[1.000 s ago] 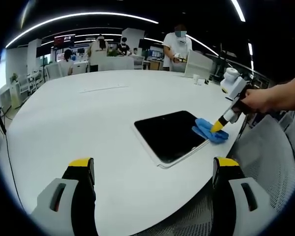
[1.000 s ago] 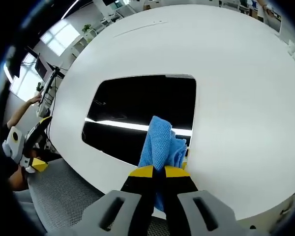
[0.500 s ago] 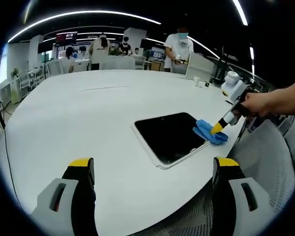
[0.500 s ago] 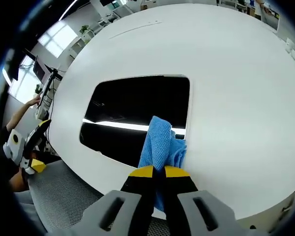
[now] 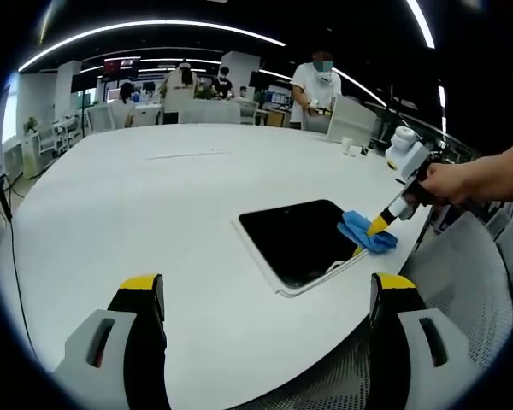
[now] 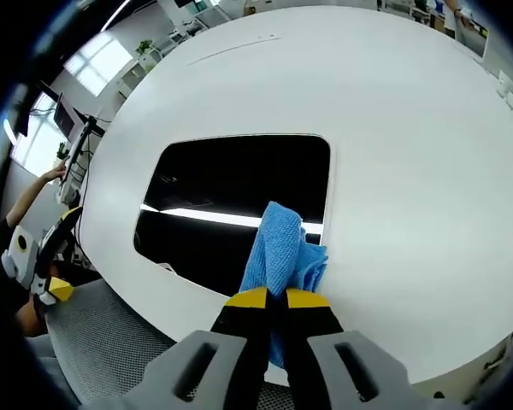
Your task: Wipe the mirror surface with the cleaning cloth until all visible marks leave the cleaned area.
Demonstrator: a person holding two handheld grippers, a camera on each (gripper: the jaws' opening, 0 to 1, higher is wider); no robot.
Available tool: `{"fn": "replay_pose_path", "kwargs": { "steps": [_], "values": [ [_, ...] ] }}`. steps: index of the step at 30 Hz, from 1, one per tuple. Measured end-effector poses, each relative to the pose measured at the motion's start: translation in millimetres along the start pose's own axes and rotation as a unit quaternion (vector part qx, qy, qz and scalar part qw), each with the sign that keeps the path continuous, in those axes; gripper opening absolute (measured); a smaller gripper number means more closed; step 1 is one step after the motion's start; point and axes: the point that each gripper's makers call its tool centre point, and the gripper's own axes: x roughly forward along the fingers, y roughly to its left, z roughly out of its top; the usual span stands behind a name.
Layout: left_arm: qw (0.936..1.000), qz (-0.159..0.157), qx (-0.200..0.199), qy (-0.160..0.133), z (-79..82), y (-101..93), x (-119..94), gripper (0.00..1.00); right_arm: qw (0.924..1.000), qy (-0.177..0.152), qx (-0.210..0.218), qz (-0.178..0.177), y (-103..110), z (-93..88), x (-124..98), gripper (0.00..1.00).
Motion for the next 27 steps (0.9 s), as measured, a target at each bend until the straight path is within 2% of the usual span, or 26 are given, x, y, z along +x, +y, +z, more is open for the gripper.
{"fn": "replay_pose_path", "kwargs": {
  "steps": [13, 27],
  "values": [
    [1.0000, -0.003, 0.007, 0.006, -2.2, -0.5, 2, 0.99, 1.0000, -0.004, 0.002, -0.004, -9, 25.7, 7, 0.00],
    [1.0000, 0.000, 0.005, 0.002, -1.3, 1.2, 1, 0.99, 0.9997, -0.009, -0.017, -0.017, -18, 55.1, 12, 0.00]
  ]
}}
